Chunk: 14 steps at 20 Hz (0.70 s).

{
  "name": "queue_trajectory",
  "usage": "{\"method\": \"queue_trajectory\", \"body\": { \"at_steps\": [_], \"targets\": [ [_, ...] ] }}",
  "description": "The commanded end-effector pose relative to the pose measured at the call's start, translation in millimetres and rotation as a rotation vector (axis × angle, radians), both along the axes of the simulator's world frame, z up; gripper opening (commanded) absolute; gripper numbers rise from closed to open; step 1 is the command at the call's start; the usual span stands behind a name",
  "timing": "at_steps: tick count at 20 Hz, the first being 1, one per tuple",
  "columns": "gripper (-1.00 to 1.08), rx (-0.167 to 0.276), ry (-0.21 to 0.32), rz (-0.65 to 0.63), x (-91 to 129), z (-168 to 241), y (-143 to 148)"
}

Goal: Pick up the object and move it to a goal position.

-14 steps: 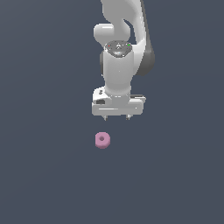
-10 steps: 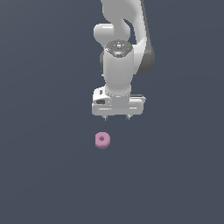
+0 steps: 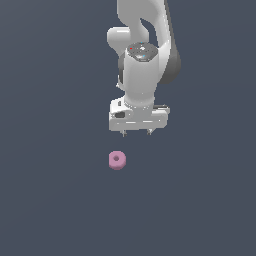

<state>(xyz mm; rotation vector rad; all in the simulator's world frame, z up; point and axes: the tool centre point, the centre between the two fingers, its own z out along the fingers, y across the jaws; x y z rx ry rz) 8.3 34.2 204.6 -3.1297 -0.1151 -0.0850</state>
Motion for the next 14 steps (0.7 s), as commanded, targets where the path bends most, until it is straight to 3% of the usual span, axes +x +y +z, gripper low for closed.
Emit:
{"method": "queue_trajectory", "body": {
  "at_steps": [1, 14],
  "targets": [
    [1.00, 0.000, 0.001, -0.001, 0, -1, -1],
    [1.00, -0.006, 0.025, 0.010, 22, -50, -37]
  ]
}}
